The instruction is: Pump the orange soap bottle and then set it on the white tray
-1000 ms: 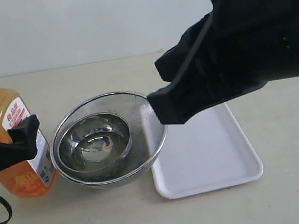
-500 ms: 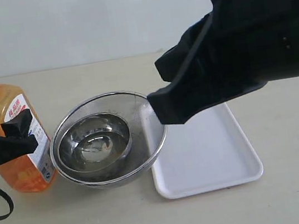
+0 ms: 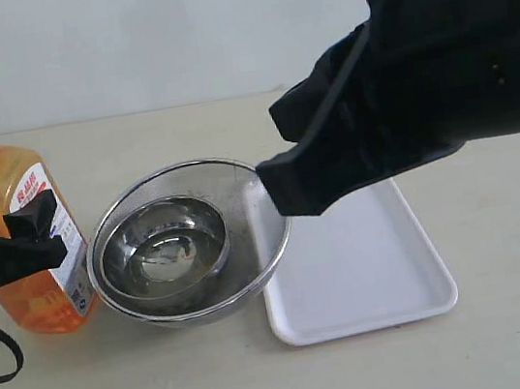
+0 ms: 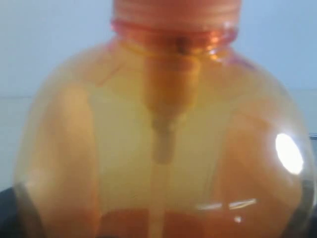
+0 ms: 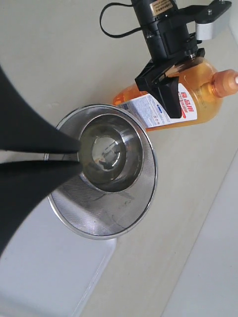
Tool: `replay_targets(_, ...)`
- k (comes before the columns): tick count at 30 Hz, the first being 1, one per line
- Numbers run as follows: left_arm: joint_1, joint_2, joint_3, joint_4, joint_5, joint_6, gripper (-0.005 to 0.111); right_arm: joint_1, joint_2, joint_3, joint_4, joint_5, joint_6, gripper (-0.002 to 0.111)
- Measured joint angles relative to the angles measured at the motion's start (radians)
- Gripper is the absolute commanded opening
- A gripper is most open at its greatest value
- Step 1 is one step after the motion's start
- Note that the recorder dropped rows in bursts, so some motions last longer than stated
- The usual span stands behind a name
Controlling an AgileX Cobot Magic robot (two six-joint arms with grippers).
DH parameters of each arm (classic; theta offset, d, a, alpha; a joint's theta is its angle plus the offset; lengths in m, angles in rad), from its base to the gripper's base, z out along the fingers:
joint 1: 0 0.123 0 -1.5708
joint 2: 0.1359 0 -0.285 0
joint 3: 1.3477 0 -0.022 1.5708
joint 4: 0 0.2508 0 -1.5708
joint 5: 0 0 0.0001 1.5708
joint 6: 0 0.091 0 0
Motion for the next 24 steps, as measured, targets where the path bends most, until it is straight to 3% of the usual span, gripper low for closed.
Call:
replay_targets(14,0.0,0.0,0.0,0.0,0.0,0.0,0.005,0.0,0.0,0.0,0.0,-0.013,0.0,0.0)
replay_targets(24,0.0,0.0,0.0,0.0,0.0,0.0,0.005,0.0,0.002,0.0,0.0,-0.201,0.0,0.0)
